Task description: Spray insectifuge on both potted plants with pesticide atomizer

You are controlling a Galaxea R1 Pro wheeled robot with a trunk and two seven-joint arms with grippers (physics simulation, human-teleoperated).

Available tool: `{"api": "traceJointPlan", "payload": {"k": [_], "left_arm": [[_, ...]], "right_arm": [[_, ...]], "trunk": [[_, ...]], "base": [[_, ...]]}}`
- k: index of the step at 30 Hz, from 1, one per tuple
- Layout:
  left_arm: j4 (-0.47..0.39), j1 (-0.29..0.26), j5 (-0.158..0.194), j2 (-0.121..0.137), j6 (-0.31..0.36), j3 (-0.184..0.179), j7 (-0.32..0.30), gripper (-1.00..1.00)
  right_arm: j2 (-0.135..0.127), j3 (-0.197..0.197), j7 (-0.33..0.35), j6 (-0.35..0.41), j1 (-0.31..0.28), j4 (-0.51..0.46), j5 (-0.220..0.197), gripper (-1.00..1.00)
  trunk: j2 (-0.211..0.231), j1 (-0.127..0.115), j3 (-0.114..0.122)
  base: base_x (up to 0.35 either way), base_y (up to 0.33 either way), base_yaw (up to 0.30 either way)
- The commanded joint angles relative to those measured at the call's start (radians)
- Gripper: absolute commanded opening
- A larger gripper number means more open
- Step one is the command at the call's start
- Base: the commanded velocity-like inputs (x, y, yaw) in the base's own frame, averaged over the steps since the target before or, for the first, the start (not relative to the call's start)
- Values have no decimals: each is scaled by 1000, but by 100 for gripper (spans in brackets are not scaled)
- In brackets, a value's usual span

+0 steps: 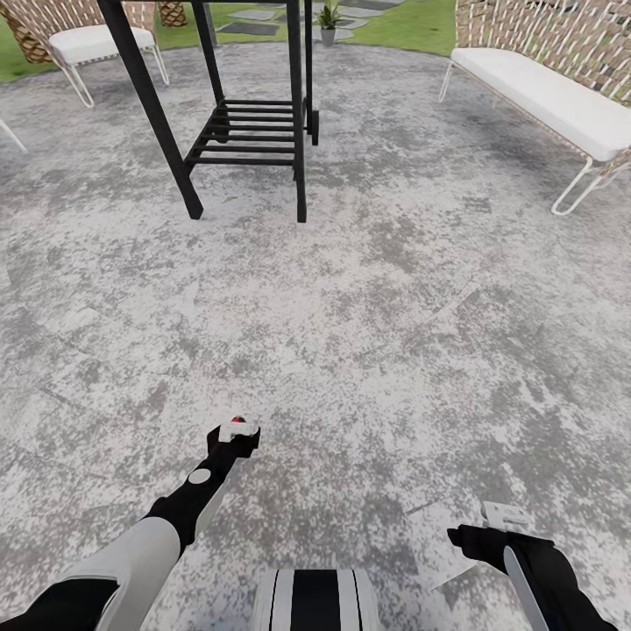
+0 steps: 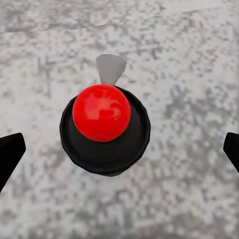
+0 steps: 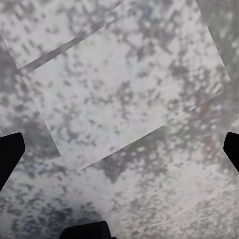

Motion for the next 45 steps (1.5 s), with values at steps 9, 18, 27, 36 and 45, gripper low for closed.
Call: {"api": "traceJointPlan", "payload": {"k": [9, 18, 27, 36, 45], "left_arm": [[1, 0, -8, 0, -3, 0, 0, 100], [1, 0, -8, 0, -3, 0, 0, 100], [-1, 0, -9, 0, -17, 1, 2, -100], [-1, 0, -8, 0, -32, 1, 2, -100], [-1, 0, -8, 0, -32, 2, 2, -100]], "right_arm": [[0, -1, 0, 4, 0, -1, -6, 100], [0, -1, 0, 4, 0, -1, -6, 100], [0, -1, 0, 4, 0, -1, -7, 100], [0, -1, 0, 4, -1, -1, -7, 100], [0, -1, 0, 4, -1, -1, -7, 100]], "trunk": [[0, 0, -1], [0, 0, -1], [0, 0, -1], [0, 0, -1], [0, 0, -1]], "base": [[1, 18, 0], [1, 5, 0], [0, 0, 0], [0, 0, 0], [0, 0, 0]]}}
